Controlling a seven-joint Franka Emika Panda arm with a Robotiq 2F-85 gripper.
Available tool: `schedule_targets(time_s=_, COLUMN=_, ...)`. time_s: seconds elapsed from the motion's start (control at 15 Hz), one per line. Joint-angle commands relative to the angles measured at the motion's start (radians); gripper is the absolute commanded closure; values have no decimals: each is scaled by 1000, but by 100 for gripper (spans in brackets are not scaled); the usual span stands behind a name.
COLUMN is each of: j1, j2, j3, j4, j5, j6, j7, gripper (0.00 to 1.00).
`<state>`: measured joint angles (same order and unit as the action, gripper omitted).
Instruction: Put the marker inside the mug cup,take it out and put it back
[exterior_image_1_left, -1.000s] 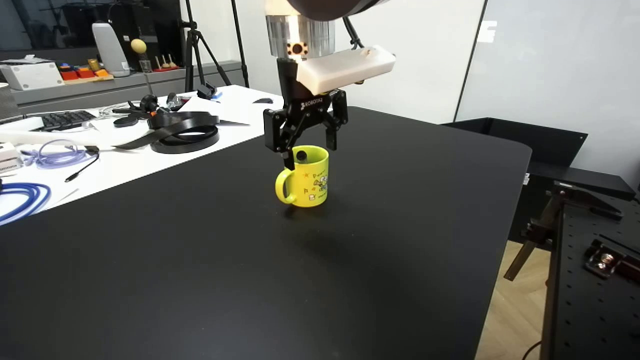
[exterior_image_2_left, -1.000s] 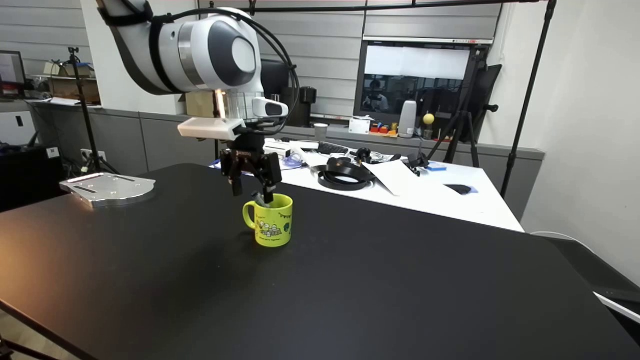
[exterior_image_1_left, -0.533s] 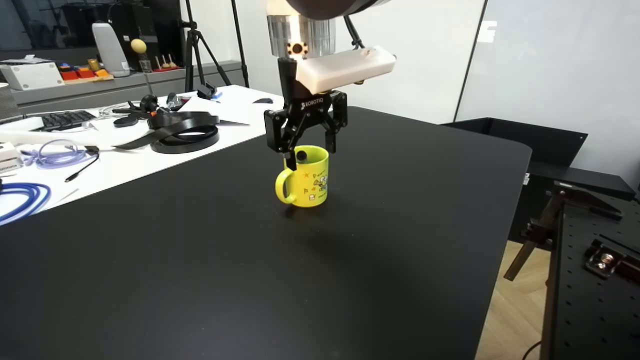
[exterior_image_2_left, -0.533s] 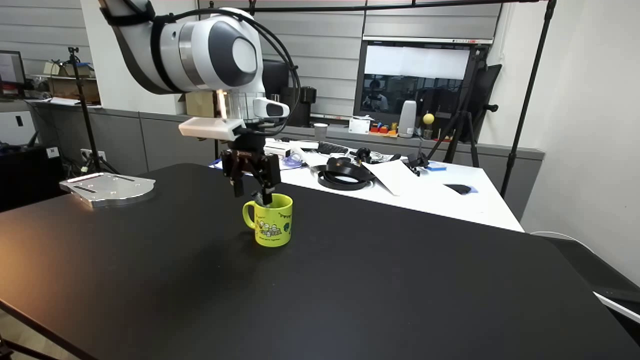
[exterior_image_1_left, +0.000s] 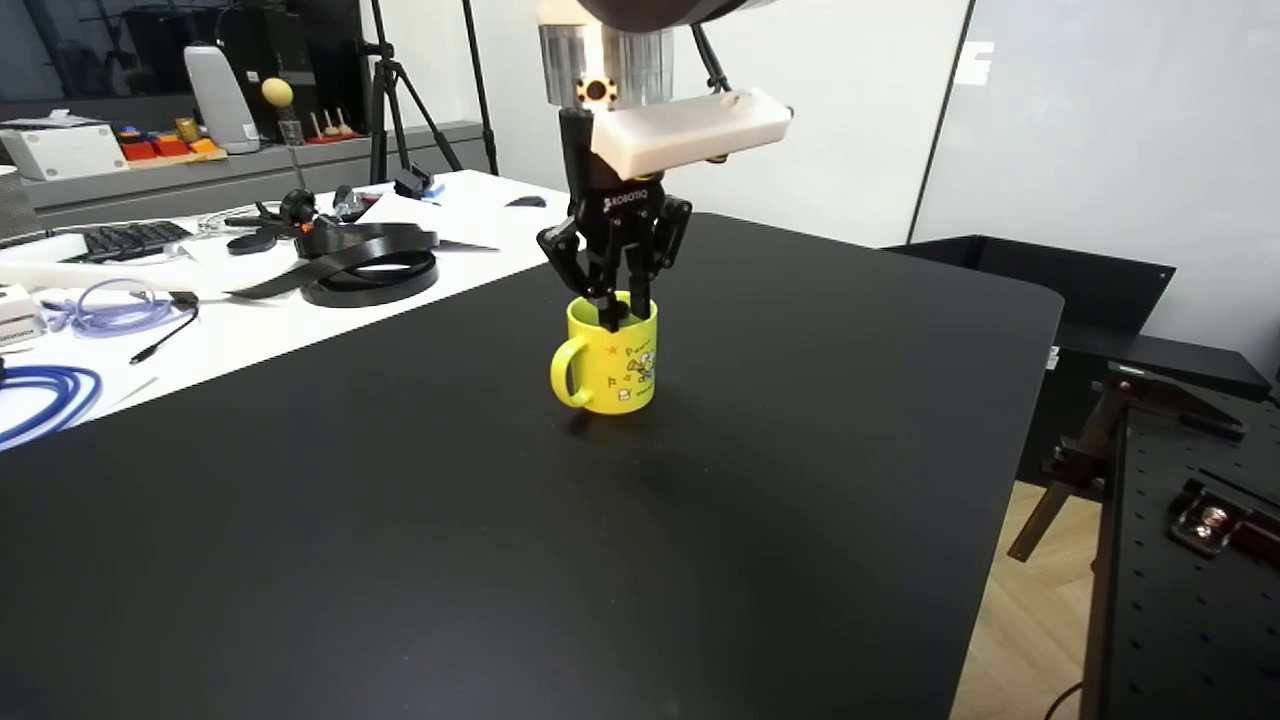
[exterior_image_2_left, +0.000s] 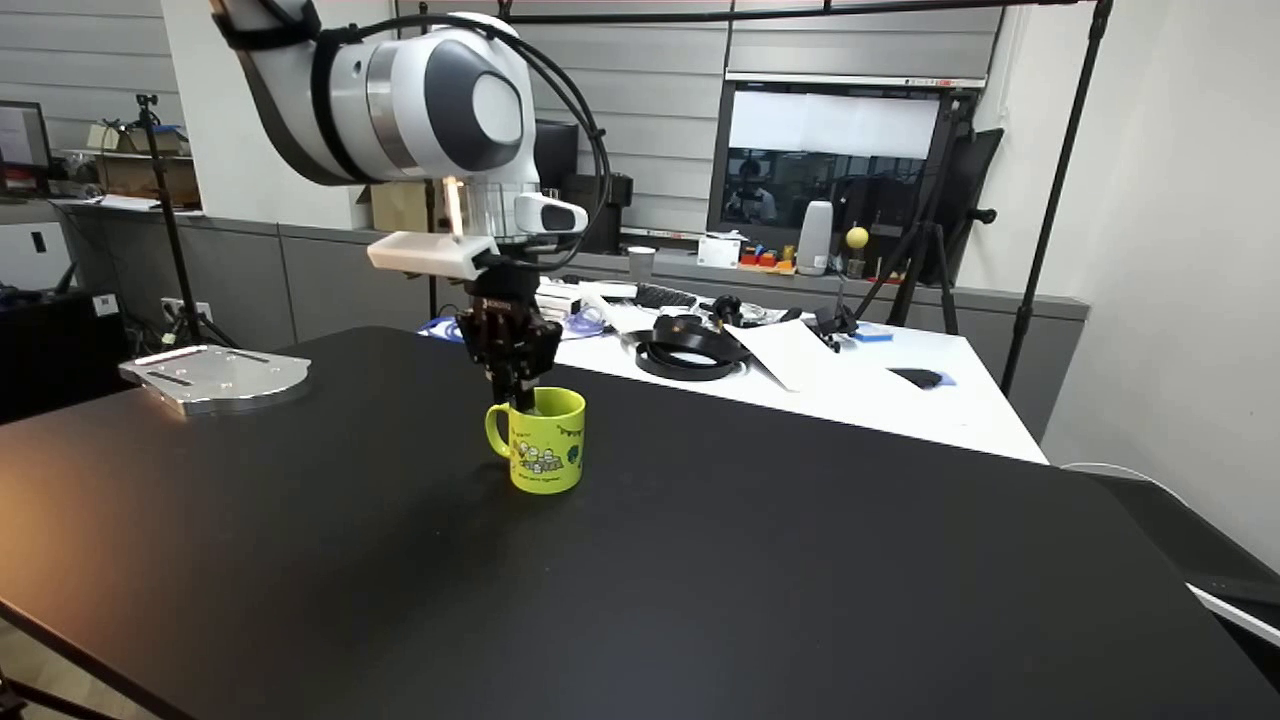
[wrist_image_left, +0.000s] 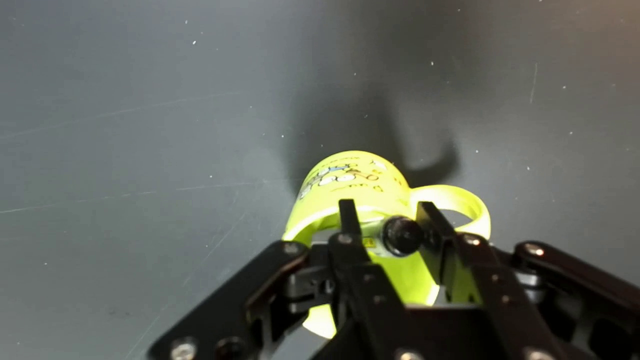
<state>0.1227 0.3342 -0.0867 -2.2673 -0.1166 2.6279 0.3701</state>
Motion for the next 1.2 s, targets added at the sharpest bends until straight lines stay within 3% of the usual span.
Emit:
schedule_targets(time_s=0.0, j1=-4, j2=-1, j3=-5, j4=25, j5=3, j6=-23, j7=7, gripper=95)
schedule_targets(time_s=0.07, j1=-4, j2=-2, j3=-5, j4=26, j5=3, j6=-23, j7=7, gripper=99)
schedule_targets(time_s=0.13, j1=-5, j2=-4, j3=-6, j4=26, j5=3, j6=-24, j7=6, gripper=94)
schedule_targets(time_s=0.67, j1=14, j2=-99, j3=7, j4=9, j5=-15, j6=-77, j7=11, gripper=94)
schedule_targets(time_s=1.13, j1=5, j2=-206, j3=77, j4=46, j5=-1, j6=-289, j7=-21, gripper=94)
